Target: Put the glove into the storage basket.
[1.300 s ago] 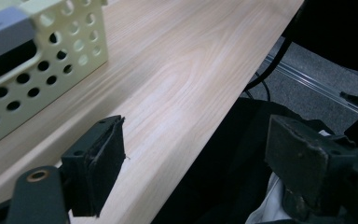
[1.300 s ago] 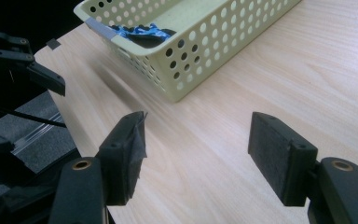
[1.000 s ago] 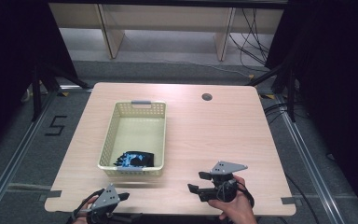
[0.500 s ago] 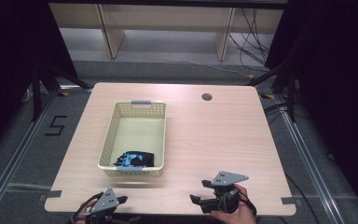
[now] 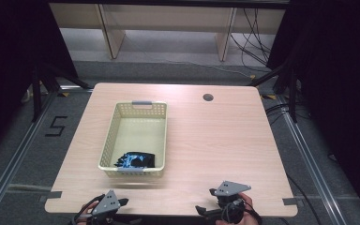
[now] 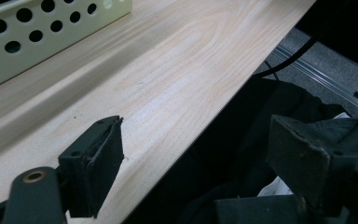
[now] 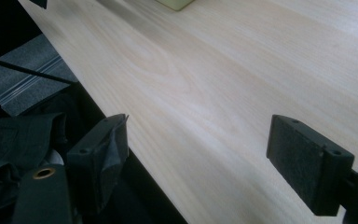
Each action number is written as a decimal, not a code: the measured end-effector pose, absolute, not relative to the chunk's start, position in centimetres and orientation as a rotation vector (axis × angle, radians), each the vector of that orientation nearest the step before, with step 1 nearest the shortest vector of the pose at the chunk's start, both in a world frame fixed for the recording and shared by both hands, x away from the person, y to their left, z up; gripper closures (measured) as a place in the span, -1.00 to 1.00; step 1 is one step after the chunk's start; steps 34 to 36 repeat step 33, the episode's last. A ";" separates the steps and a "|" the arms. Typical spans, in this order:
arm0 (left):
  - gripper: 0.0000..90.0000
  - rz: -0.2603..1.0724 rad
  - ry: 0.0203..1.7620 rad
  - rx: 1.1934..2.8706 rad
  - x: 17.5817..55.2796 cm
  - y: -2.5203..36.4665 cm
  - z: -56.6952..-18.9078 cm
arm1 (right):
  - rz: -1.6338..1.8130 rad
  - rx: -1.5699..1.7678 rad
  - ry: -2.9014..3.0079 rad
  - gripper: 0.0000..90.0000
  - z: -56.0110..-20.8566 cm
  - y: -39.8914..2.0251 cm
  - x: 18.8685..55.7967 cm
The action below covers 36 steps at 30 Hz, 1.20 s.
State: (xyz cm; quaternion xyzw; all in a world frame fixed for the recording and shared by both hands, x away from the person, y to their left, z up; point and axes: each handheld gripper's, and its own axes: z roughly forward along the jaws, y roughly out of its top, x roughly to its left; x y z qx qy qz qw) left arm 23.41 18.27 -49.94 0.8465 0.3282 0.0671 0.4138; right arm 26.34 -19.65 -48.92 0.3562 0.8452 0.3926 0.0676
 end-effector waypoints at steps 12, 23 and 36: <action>-0.59 0.166 0.829 2.122 23.4 18.2 -50.0 | 1.152 1.117 2.556 -0.55 -49.2 -20.5 25.9; -0.59 0.168 0.834 2.117 23.4 18.1 -50.1 | 1.138 1.102 2.560 -0.55 -49.4 -20.5 26.1; -0.59 0.172 0.825 2.134 23.5 18.2 -50.0 | 1.151 1.103 2.568 -0.55 -49.6 -20.5 26.2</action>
